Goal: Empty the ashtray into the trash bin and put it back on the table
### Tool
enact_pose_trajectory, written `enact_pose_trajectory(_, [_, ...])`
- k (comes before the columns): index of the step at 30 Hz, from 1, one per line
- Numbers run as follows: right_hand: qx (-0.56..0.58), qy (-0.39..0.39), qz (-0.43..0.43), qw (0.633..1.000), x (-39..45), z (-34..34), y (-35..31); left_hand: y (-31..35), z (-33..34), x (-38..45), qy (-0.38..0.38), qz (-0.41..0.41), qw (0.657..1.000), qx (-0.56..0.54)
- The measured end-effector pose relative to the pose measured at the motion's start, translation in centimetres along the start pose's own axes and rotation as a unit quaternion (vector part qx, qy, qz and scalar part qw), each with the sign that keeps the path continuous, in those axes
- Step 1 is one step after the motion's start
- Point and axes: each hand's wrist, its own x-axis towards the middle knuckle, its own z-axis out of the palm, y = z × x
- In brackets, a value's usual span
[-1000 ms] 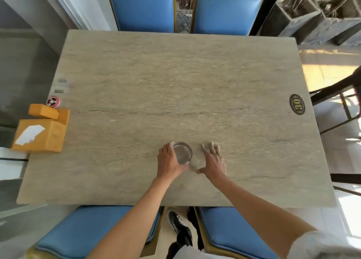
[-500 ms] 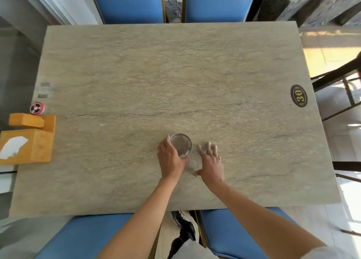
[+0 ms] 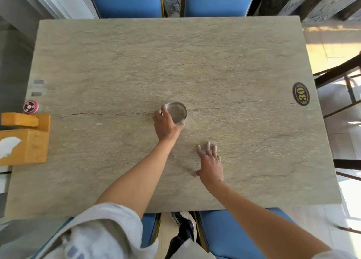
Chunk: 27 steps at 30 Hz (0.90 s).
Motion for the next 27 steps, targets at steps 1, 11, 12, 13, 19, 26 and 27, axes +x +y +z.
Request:
enact_pose_trajectory(1, [-0.001, -0.001, 0.000, 1.000, 0.1, 0.0, 0.0, 0.3, -0.1, 0.7, 0.002, -0.003, 1.000, 0.000])
enact_pose_trajectory(11, [0.000, -0.018, -0.002, 1.000, 0.3, 0.0, 0.0, 3.3, -0.9, 6.1, -0.020, -0.033, 0.999, 0.015])
enact_pose_trajectory(12, [0.002, -0.018, -0.002, 1.000, 0.3, 0.0, 0.0, 3.5, -0.9, 6.5, -0.020, -0.034, 0.999, 0.012])
enact_pose_trajectory(13, [0.000, -0.016, -0.003, 1.000, 0.3, 0.0, 0.0, 3.6, -0.9, 6.7, -0.019, -0.036, 0.999, 0.011])
enact_pose_trajectory(19, [0.004, -0.021, -0.004, 1.000, 0.2, -0.1, 0.0, 4.3, -0.9, 7.9, -0.020, -0.034, 0.999, 0.018])
enact_pose_trajectory(26, [0.005, -0.028, -0.007, 1.000, 0.2, -0.4, 0.0, 4.8, -1.4, 8.0, -0.022, -0.045, 0.999, 0.015])
enact_pose_trajectory(27, [0.001, -0.028, -0.006, 1.000, 0.0, -0.4, -0.1, 4.6, -1.5, 7.6, -0.019, -0.049, 0.999, 0.009])
